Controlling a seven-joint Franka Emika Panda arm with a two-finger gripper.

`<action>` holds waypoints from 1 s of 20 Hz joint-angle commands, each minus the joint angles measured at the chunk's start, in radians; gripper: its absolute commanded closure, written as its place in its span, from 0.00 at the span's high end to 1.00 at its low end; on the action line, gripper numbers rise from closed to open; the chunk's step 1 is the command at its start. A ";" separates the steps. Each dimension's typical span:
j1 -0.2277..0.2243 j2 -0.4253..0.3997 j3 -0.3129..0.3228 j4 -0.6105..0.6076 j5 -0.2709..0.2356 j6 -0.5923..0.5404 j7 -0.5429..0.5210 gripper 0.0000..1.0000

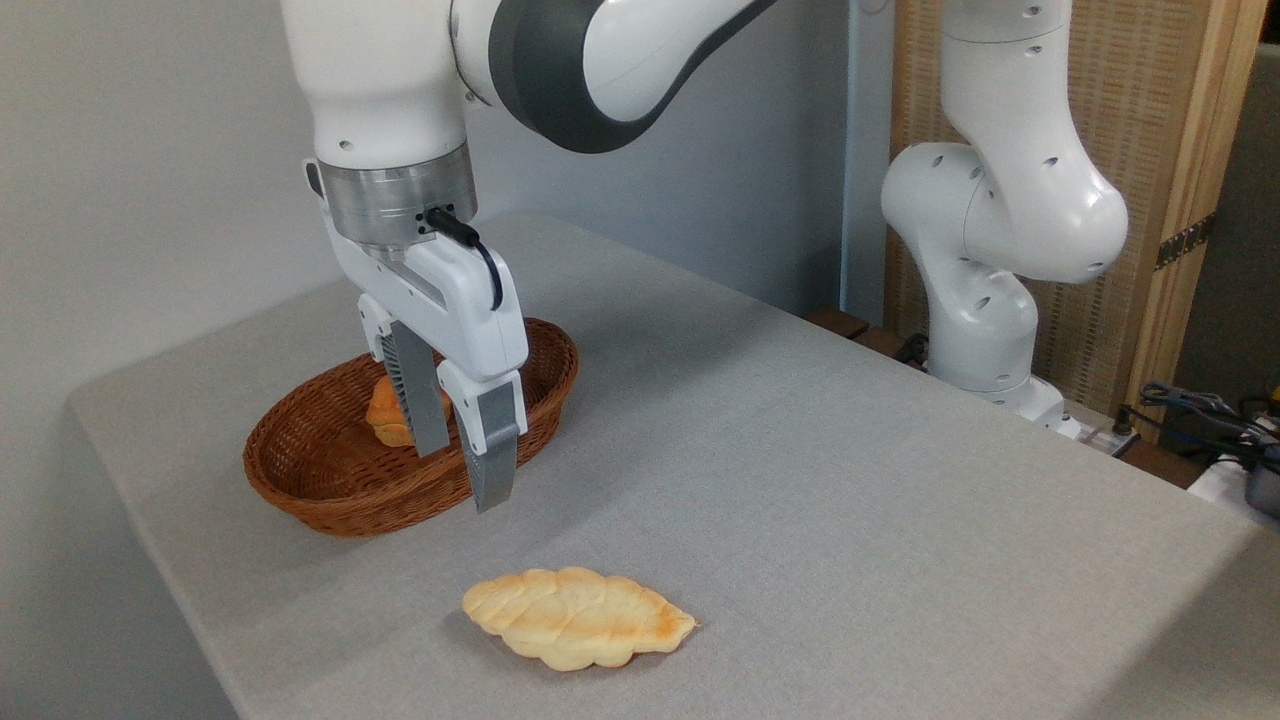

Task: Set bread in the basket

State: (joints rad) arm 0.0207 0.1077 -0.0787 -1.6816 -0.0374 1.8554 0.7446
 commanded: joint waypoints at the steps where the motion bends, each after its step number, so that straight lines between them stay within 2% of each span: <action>1: -0.008 -0.005 0.016 0.003 -0.004 -0.021 0.005 1.00; 17: -0.007 -0.005 0.019 0.000 -0.006 -0.019 0.019 1.00; 20: -0.005 -0.002 0.020 -0.018 -0.004 -0.018 0.134 1.00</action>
State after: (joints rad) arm 0.0207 0.1079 -0.0729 -1.6851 -0.0375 1.8553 0.7737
